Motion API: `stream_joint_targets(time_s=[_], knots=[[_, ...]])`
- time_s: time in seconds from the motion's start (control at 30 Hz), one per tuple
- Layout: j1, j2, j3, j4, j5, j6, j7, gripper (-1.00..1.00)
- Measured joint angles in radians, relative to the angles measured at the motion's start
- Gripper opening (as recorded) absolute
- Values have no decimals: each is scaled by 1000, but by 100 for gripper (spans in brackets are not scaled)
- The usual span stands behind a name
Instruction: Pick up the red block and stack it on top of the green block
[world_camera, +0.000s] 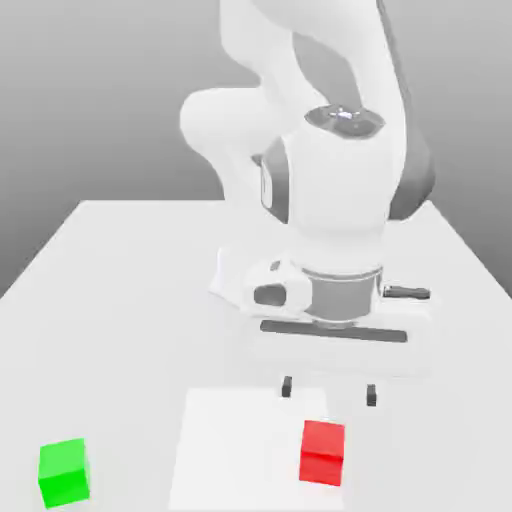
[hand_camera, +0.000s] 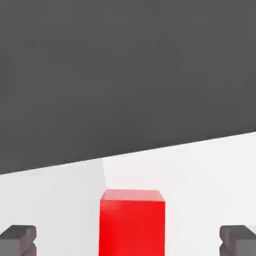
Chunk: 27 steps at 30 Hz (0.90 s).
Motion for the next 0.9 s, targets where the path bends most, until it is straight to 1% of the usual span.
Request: stream_joint_targets(time_s=[0.13, 0.17, 0.4, 0.57, 0.7, 0.9], knots=[[27, 145, -34, 17, -40, 117, 34, 0], [32, 168, -40, 20, -45, 137, 38, -100], [31, 167, -39, 20, -47, 137, 41, -100], [11, 10, -10, -4, 2, 4, 3, -100], [-101, -5, -88, 53, 41, -69, -100, -100], [-273, 18, -214, 139, 90, -133, -255, -100]])
